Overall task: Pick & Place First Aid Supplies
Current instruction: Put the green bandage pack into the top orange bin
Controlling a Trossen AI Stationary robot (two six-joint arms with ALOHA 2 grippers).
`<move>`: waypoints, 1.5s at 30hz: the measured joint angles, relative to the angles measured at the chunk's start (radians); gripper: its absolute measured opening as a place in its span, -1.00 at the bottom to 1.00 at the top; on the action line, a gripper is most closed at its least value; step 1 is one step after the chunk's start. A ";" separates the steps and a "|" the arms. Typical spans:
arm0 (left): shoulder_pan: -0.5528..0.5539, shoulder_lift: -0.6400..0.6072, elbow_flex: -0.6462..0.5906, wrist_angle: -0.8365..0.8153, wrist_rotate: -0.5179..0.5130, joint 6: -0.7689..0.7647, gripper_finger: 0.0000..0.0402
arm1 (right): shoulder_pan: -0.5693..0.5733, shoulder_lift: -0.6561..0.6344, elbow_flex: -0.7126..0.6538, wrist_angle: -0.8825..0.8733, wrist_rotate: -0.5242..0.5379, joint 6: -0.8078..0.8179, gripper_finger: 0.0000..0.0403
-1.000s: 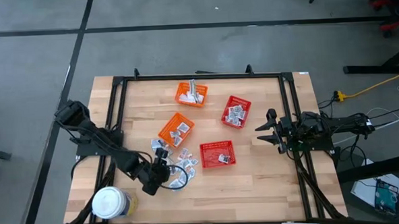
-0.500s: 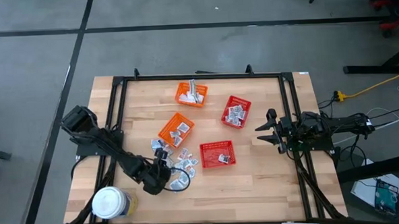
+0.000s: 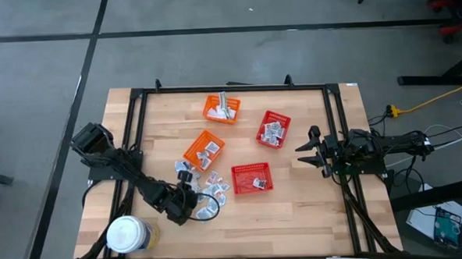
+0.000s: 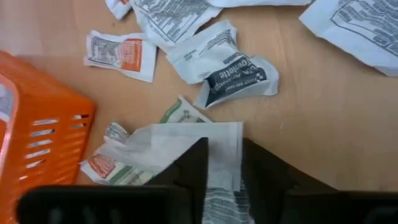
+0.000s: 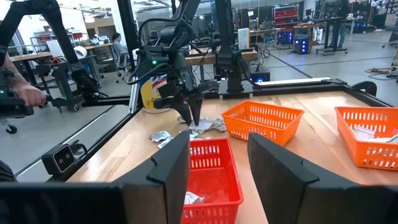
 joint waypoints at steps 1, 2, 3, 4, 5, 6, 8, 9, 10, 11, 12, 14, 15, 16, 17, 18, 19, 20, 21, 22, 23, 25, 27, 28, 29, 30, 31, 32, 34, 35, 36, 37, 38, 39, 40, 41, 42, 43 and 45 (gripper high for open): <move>0.001 0.000 0.000 0.000 0.003 -0.001 -0.65 | 0.000 0.000 0.000 0.000 0.000 0.000 -0.19; 0.001 0.000 0.000 0.001 0.009 -0.001 -0.72 | 0.000 0.000 0.000 0.000 0.000 0.000 -0.19; 0.002 -0.001 0.000 0.000 0.019 -0.001 -0.80 | 0.000 0.000 0.000 0.000 0.000 0.000 -0.19; 0.002 -0.001 0.000 0.001 0.027 -0.004 -0.88 | 0.000 0.000 0.000 0.000 0.000 0.000 -0.19; 0.001 -0.001 0.000 0.000 0.039 -0.013 -0.94 | 0.000 0.000 0.000 0.000 0.000 0.000 -0.19; 0.001 -0.001 0.000 0.000 0.044 -0.027 -0.96 | 0.000 0.000 0.000 0.000 0.000 0.000 -0.19; 0.001 -0.001 0.000 0.000 0.047 -0.044 -0.97 | 0.000 0.000 0.000 0.000 0.000 0.000 -0.19; 0.001 -0.001 0.000 0.000 0.046 -0.051 -0.98 | 0.000 0.000 0.000 0.000 0.000 0.000 -0.19; 0.001 -0.001 0.001 -0.006 0.047 -0.058 -0.99 | 0.000 0.000 0.000 0.000 0.000 0.000 -0.19; 0.001 -0.001 0.006 -0.014 0.048 -0.067 -0.99 | 0.000 0.000 0.000 0.000 0.000 0.000 -0.19; 0.001 -0.001 0.012 -0.018 0.049 -0.081 -0.99 | 0.000 0.000 0.000 0.000 0.000 0.000 -0.19; 0.001 -0.001 0.029 -0.022 0.051 -0.109 -0.99 | 0.000 0.000 0.000 0.000 0.000 0.000 -0.19; 0.001 -0.001 0.038 -0.025 0.052 -0.123 -0.99 | 0.000 0.000 0.000 0.000 0.000 0.000 -0.19; 0.001 -0.001 0.048 -0.028 0.055 -0.135 -0.99 | 0.000 0.000 0.000 0.000 0.000 0.000 -0.19; 0.001 -0.001 0.058 -0.029 0.060 -0.148 -0.99 | 0.000 0.000 0.000 0.000 0.000 0.000 -0.19; 0.001 -0.001 0.067 -0.028 0.067 -0.161 -0.99 | 0.000 0.000 0.000 0.000 0.000 0.000 -0.19; 0.001 -0.002 0.076 -0.029 0.071 -0.172 -0.99 | 0.000 0.000 0.000 0.000 0.000 0.000 -0.19; 0.001 -0.002 0.083 -0.029 0.073 -0.183 -0.99 | 0.000 0.000 0.000 0.000 0.000 0.000 -0.19; 0.001 -0.002 0.091 -0.030 0.073 -0.193 -0.99 | 0.000 0.000 0.000 0.000 0.000 0.000 -0.19; 0.000 -0.006 0.098 -0.029 0.075 -0.202 -0.99 | 0.000 0.000 0.000 0.000 0.000 0.000 -0.19; 0.000 -0.013 0.102 -0.029 0.080 -0.211 -0.99 | 0.000 0.000 0.000 0.000 0.000 0.000 -0.19; 0.000 -0.029 0.111 -0.028 0.096 -0.232 -0.99 | 0.000 0.000 0.000 0.000 0.000 0.000 -0.19; 0.000 -0.060 0.111 -0.034 0.111 -0.263 -0.99 | 0.000 0.000 0.000 0.000 0.000 0.000 -0.19; 0.003 -0.078 0.111 -0.031 0.114 -0.280 -0.99 | 0.000 0.000 0.000 0.000 0.000 0.000 -0.19; 0.006 -0.097 0.111 -0.033 0.121 -0.298 -0.99 | 0.000 0.000 0.000 0.000 0.000 0.000 -0.19; 0.010 -0.117 0.111 -0.042 0.130 -0.312 -0.99 | 0.000 0.000 0.000 0.000 0.000 0.000 -0.19; 0.016 -0.139 0.111 -0.045 0.138 -0.321 -0.99 | 0.000 0.000 0.000 0.000 0.000 0.000 -0.19; 0.024 -0.160 0.111 -0.041 0.149 -0.325 -0.99 | 0.000 0.000 0.000 0.000 0.000 0.000 -0.19; 0.043 -0.204 0.111 -0.042 0.177 -0.330 -0.99 | 0.000 0.000 0.000 0.000 0.000 0.000 -0.19; 0.056 -0.226 0.111 -0.039 0.200 -0.330 -0.99 | 0.000 0.000 0.000 0.000 0.000 0.000 -0.19; 0.072 -0.246 0.111 -0.035 0.229 -0.324 -0.99 | 0.000 0.000 0.000 0.000 0.000 0.000 -0.19; 0.088 -0.266 0.111 -0.037 0.261 -0.317 -0.99 | 0.000 0.000 0.000 0.000 0.000 0.000 -0.19; 0.105 -0.286 0.111 -0.036 0.292 -0.309 -0.99 | 0.000 0.000 0.000 0.000 0.000 0.000 -0.19; 0.122 -0.303 0.111 -0.035 0.320 -0.307 -0.99 | 0.000 0.000 0.000 0.000 0.000 0.000 -0.19; 0.141 -0.321 0.111 -0.036 0.340 -0.306 -0.99 | 0.000 0.000 0.000 0.000 0.000 0.000 -0.19; 0.156 -0.338 0.111 -0.036 0.356 -0.305 -0.99 | 0.000 0.000 0.000 0.000 0.000 0.000 -0.19; 0.173 -0.355 0.111 -0.034 0.367 -0.303 -0.99 | 0.000 0.000 0.000 0.000 0.000 0.000 -0.19; 0.192 -0.372 0.111 -0.029 0.374 -0.299 -0.99 | 0.000 0.000 0.000 0.000 0.000 0.000 -0.19; 0.227 -0.401 0.111 -0.005 0.385 -0.288 -0.99 | 0.000 0.000 0.000 0.000 0.000 0.000 -0.19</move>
